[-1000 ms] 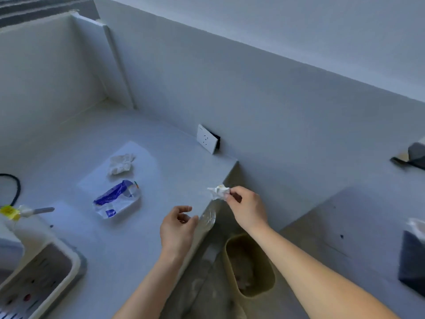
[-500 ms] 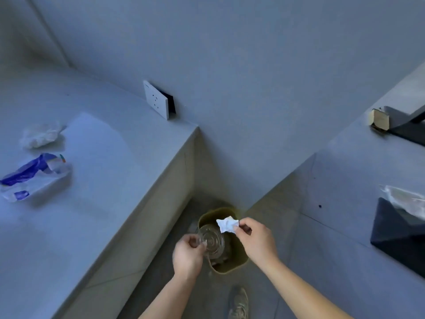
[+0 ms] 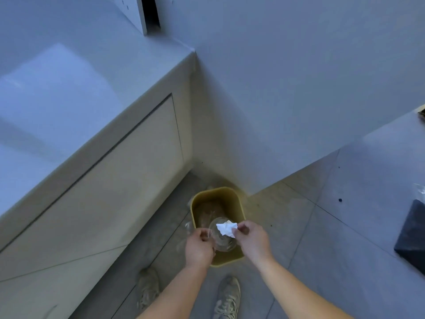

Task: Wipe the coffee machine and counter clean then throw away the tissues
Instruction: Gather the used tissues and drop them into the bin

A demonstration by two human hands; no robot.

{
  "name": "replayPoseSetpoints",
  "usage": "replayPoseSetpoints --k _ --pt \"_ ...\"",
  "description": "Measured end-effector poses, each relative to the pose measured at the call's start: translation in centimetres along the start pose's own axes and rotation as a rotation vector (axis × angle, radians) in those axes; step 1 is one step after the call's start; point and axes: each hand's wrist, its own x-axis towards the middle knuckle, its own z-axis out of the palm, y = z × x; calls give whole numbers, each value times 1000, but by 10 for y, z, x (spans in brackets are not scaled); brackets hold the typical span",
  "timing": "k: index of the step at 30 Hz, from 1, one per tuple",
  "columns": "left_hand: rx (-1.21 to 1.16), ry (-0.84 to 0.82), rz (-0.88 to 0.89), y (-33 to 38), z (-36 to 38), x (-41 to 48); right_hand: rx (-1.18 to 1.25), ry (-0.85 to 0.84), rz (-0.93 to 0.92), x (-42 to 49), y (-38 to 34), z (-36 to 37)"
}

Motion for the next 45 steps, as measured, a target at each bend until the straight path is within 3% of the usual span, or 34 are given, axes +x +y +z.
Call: replayPoseSetpoints --k 13,23,28,36,45 --pt "391 -31 82 -44 42 89 -63 11 49 83 58 63" --pt "821 -2 289 -53 36 94 -138 -24 124 98 73 80" --pt "1065 47 426 -29 19 77 -141 -14 66 89 58 69" --pt "1207 65 559 11 -7 33 -298 7 -141 52 15 28" --pt "1187 104 760 79 -55 -64 -376 -18 -376 -21 -73 -44"
